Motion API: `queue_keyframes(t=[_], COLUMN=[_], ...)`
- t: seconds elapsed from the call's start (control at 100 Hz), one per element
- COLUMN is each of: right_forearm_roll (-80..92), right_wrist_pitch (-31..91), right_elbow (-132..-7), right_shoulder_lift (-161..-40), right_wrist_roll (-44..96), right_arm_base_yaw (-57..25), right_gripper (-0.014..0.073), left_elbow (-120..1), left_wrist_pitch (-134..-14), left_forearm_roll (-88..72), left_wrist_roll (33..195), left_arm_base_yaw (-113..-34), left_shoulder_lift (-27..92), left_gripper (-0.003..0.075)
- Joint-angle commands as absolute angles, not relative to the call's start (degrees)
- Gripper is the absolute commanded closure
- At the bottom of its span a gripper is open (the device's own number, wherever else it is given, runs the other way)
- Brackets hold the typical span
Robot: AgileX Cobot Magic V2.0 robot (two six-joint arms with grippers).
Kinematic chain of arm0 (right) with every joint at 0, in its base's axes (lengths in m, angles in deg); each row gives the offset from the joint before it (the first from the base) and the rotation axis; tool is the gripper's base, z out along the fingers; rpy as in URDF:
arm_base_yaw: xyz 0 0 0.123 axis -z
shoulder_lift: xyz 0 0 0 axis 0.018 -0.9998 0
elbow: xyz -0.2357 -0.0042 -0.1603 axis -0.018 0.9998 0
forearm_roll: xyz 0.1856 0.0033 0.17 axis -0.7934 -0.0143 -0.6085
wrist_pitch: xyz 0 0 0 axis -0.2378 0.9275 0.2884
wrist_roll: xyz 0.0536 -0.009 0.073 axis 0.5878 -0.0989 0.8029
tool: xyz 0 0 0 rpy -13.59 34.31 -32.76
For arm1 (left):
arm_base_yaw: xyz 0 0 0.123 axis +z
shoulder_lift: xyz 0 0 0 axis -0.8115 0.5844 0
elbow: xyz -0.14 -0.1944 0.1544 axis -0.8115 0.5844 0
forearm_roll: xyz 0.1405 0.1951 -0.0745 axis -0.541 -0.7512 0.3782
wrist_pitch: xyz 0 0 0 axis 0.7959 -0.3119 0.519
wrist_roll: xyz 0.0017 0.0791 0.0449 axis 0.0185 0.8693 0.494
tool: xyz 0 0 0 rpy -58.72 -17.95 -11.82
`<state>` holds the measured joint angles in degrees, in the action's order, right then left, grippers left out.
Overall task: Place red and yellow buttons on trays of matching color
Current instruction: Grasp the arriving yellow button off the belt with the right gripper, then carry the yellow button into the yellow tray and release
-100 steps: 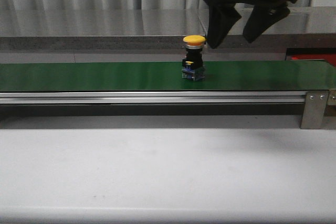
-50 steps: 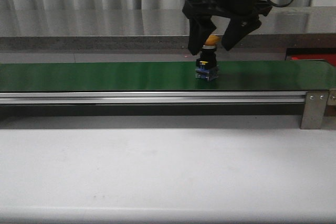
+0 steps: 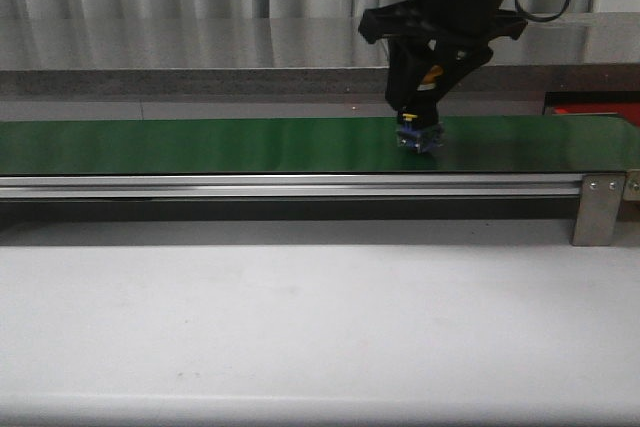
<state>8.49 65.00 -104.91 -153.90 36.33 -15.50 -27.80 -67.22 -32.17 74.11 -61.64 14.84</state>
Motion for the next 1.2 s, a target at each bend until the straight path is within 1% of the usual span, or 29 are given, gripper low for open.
queue_keyframes(t=[0.0, 0.15, 0.37, 0.5, 0.69, 0.91, 1.05, 1.19], right_forearm_roll=[7.9, 7.9, 7.9, 7.9, 7.6, 6.9, 6.9, 6.9], right_wrist_pitch=[64.2, 66.4, 68.8, 67.6, 59.7, 49.5, 44.9, 42.2], right_elbow=[-106.9, -106.6, -104.7, -97.9, -85.0, -73.5, -70.8, -70.6], right_shoulder_lift=[-147.2, -142.6, -138.6, -136.8, -134.7, -134.7, -134.7, -135.6], right_wrist_roll=[36.6, 38.6, 39.8, 40.0, 40.0, 39.9, 39.9, 39.4], right_arm_base_yaw=[-13.0, -6.6, 5.2, 11.1, 18.0, 20.9, 20.9, 20.9], right_gripper=[0.0498, 0.0498, 0.0498, 0.0498, 0.0498, 0.0498, 0.0498, 0.0498], left_elbow=[-29.3, -29.3, -29.3, -29.3, -29.3, -29.3, -29.3, -29.3], left_wrist_pitch=[-62.6, -62.6, -62.6, -62.6, -62.6, -62.6, -62.6, -62.6], left_forearm_roll=[-31.7, -31.7, -31.7, -31.7, -31.7, -31.7, -31.7, -31.7], left_wrist_roll=[74.1, 74.1, 74.1, 74.1, 74.1, 74.1, 74.1, 74.1], left_arm_base_yaw=[-62.0, -62.0, -62.0, -62.0, -62.0, -62.0, -62.0, -62.0], left_shoulder_lift=[14.7, 14.7, 14.7, 14.7, 14.7, 14.7, 14.7, 14.7], left_gripper=[0.0739, 0.0739, 0.0739, 0.0739, 0.0739, 0.0739, 0.0739, 0.0739])
